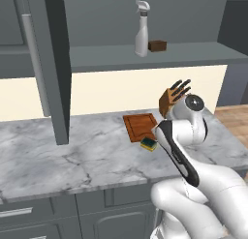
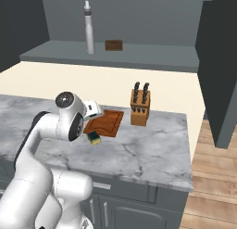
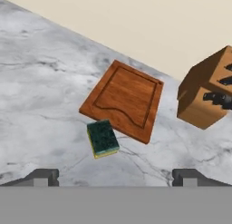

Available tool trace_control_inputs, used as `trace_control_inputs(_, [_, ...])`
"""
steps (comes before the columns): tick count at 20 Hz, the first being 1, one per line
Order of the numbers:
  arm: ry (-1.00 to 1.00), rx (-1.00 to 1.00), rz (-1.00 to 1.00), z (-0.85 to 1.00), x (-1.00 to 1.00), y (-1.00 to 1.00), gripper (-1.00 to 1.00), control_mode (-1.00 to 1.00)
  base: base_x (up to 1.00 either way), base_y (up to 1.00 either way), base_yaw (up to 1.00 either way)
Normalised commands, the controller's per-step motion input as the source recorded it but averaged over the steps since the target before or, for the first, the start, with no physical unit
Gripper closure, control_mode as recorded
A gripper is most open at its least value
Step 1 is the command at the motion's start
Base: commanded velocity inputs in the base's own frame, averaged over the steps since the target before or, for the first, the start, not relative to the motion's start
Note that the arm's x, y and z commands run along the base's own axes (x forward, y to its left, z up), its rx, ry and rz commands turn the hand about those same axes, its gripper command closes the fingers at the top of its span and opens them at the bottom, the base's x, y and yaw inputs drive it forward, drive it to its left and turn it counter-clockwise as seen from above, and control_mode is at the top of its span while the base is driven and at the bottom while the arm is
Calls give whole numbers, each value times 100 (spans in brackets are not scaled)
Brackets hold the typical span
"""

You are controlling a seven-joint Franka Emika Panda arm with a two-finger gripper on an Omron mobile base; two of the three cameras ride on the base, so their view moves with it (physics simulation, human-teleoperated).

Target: Pick the sponge and spray from the cabinet and place them on the counter.

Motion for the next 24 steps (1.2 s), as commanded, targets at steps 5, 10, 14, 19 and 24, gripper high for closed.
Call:
trace_control_inputs(5, [-3,0,-6,84,-28,0,-100,-100,0,0,0])
trace_control_inputs(10, [0,0,-7,83,-35,0,-100,-100,0,0,0])
trace_control_inputs(14, [0,0,-7,83,-36,0,-100,-100,0,0,0])
trace_control_inputs(19, [0,0,-5,82,-37,0,-100,-100,0,0,0])
trace_control_inputs(24, [-8,0,0,59,-43,0,-100,-100,0,0,0])
